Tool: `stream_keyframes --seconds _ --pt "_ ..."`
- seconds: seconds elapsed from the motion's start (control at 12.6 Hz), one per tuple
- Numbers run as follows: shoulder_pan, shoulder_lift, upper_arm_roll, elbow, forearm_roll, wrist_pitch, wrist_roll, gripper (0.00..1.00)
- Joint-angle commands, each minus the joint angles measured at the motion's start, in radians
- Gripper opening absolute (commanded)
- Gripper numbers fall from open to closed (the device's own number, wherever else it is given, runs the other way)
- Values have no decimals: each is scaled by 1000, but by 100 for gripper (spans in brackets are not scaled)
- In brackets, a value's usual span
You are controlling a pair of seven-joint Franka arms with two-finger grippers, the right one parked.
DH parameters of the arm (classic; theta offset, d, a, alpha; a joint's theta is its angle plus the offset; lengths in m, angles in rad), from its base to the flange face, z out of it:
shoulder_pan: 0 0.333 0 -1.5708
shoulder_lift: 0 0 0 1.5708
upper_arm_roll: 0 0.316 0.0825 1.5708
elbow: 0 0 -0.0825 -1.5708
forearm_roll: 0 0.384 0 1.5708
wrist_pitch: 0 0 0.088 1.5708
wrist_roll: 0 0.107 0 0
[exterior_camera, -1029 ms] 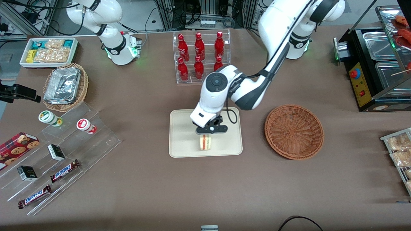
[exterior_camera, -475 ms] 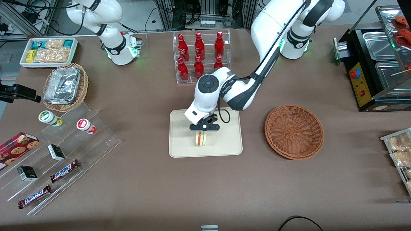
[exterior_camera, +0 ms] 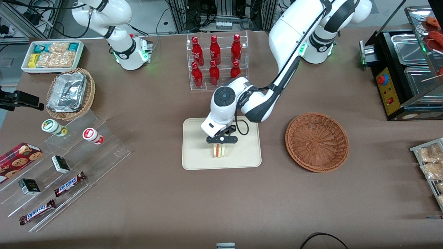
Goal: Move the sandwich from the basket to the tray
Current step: 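Lower the sandwich onto the tray and open the left gripper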
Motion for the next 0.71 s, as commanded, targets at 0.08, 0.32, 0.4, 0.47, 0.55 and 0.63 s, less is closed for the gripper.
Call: stream_keyframes --seconds 0.08,0.32,0.4,0.47,0.55,0.63 --pt "-13 19 10 25 14 -9 2 100" --pt "-11 3 10 28 12 -15 -6 100" --pt "-10 -17 10 31 12 -26 -6 100" --pt "-8 -47 10 29 12 -43 -9 100" --pt "-8 -93 12 25 12 -54 -9 100" --pt "-4 -133 12 25 12 -72 -9 100"
